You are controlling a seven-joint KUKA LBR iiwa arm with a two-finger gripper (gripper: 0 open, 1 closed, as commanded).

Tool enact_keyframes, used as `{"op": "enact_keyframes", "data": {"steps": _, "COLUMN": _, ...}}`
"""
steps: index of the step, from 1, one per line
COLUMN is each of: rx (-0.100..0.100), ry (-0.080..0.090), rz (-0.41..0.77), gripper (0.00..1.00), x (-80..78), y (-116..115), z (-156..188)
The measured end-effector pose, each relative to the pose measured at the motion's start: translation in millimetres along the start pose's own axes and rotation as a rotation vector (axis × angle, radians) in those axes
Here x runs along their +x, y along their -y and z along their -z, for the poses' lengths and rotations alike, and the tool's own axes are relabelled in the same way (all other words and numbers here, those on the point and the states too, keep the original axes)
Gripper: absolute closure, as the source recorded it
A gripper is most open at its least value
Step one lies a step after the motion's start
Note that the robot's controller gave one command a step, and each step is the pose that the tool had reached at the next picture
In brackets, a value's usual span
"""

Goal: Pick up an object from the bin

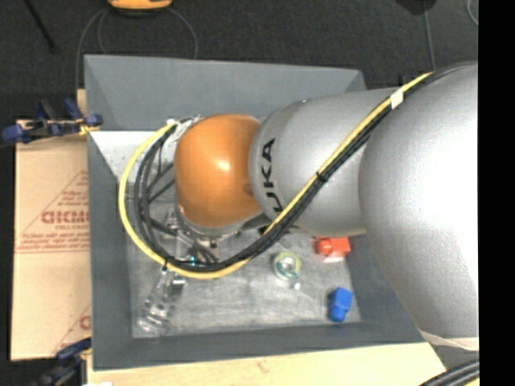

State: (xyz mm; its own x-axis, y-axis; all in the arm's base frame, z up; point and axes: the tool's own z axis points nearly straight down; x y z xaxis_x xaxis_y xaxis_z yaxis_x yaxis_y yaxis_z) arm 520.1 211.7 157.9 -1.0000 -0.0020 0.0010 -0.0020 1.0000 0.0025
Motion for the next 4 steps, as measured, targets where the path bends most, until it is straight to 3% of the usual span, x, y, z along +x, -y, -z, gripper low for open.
{"op": "enact_keyframes", "data": {"steps": 1, "rx": -0.003, "ry": 0.001, "rz": -0.135, "gripper": 0.0, "x": -48.4, "y": 47.8, "z": -65.2}}
{"op": "enact_keyframes", "data": {"steps": 3, "rx": -0.016, "ry": 0.016, "rz": -0.11, "gripper": 0.0, "x": -41.7, "y": 55.5, "z": -73.7}}
{"op": "enact_keyframes", "data": {"steps": 4, "rx": -0.025, "ry": 0.022, "rz": -0.225, "gripper": 0.0, "x": -34.8, "y": 66.1, "z": -73.7}}
